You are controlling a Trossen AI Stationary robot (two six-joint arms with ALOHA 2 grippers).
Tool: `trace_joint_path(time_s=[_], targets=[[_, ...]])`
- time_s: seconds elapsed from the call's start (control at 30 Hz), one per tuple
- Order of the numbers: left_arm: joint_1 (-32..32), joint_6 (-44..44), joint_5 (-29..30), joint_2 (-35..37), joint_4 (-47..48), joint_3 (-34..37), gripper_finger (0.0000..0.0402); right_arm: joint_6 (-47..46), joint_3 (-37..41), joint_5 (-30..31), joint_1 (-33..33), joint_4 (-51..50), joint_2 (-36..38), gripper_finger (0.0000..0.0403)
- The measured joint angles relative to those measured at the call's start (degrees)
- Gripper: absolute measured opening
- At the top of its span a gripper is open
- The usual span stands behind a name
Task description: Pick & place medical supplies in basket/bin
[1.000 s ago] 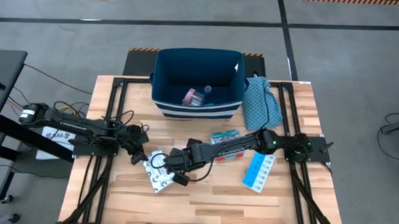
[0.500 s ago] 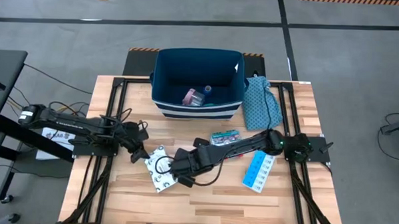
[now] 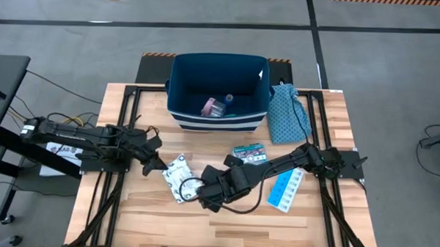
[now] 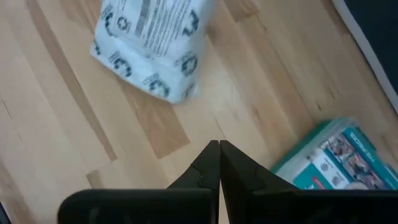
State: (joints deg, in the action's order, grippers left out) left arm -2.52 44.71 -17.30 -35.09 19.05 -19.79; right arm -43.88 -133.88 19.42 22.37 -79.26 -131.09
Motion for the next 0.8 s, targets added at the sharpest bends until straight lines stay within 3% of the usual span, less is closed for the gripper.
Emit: trace_joint_path(time_s=[0.5, 0.8], targets=[[0.0, -1.3, 2.8, 1.0, 1.7, -1.9, 0.0, -3.7, 0.0, 0.2, 1.7, 0.3, 0.0, 0.0], [0.0, -1.5, 4.1, 1.0, -2.3, -1.9, 0.0, -3.7, 0.0, 0.2, 1.7, 1.1, -0.1, 0.0]])
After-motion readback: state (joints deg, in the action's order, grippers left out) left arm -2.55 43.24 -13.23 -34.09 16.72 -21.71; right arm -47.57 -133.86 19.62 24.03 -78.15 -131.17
